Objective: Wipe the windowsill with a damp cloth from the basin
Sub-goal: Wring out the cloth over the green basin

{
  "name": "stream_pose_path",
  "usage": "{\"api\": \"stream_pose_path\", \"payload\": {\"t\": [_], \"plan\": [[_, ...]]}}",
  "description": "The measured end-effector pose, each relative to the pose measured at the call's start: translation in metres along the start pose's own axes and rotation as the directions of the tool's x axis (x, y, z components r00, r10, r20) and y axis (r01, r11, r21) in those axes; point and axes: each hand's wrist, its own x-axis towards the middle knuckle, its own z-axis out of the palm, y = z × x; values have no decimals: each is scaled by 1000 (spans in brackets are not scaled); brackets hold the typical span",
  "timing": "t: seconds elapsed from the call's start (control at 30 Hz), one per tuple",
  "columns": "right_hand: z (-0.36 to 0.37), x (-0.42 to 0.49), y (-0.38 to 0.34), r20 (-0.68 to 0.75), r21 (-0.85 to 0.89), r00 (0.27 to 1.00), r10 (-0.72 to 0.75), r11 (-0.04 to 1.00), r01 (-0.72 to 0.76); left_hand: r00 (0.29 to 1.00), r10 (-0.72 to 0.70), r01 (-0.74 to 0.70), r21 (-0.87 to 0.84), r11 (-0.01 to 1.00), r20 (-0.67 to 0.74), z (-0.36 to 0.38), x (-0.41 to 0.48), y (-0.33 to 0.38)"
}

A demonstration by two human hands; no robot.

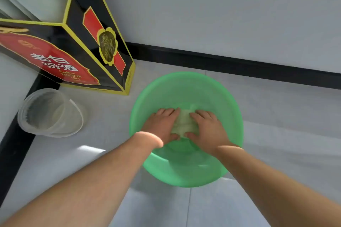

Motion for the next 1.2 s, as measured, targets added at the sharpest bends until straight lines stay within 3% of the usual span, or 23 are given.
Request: {"api": "stream_pose_path", "payload": {"t": [0.13,0.23,0.3,0.37,0.43,0.53,0.67,0.73,0.8,0.87,0.93,1.0,1.2], "plan": [[2,4,3,10,-86,1000,-8,996,9,997,-38,44,91,995,-66,7,6,7],[4,3,-1,14,-143,999,-39,989,41,992,-102,103,10,995,-73,4,4,18],[-1,-1,-2,38,-78,998,-43,996,46,991,-125,123,-59,991,-40,-4,0,22],[-11,-6,0,51,94,997,-57,994,52,988,-154,150,-253,956,4,-14,-6,22],[-26,-11,1,43,292,997,-57,955,42,983,-175,177,-531,829,56,-25,-13,20],[-51,-19,-5,15,596,1000,-19,803,6,975,-177,203,-850,486,131,-48,-27,24],[-72,-30,-23,61,888,998,21,456,-64,984,-112,155,-980,128,141,-72,-38,37],[-75,-31,-30,77,927,997,21,366,-79,984,-108,145,-989,10,143,-79,-42,41],[-75,-29,-36,62,943,998,6,327,-61,968,-196,144,-987,-73,156,-84,-45,47],[-74,-27,-48,75,937,993,93,333,-102,923,-359,145,-989,-9,139,-79,-44,56],[-71,-22,-62,45,879,960,275,446,-169,861,-508,146,-969,201,25,-69,-42,63],[-63,-18,-70,-67,786,941,331,598,-155,808,-581,159,-915,371,-95,-61,-46,70],[-58,-18,-69,-186,682,945,269,727,-72,777,-605,170,-867,469,-175,-58,-46,71]]}}
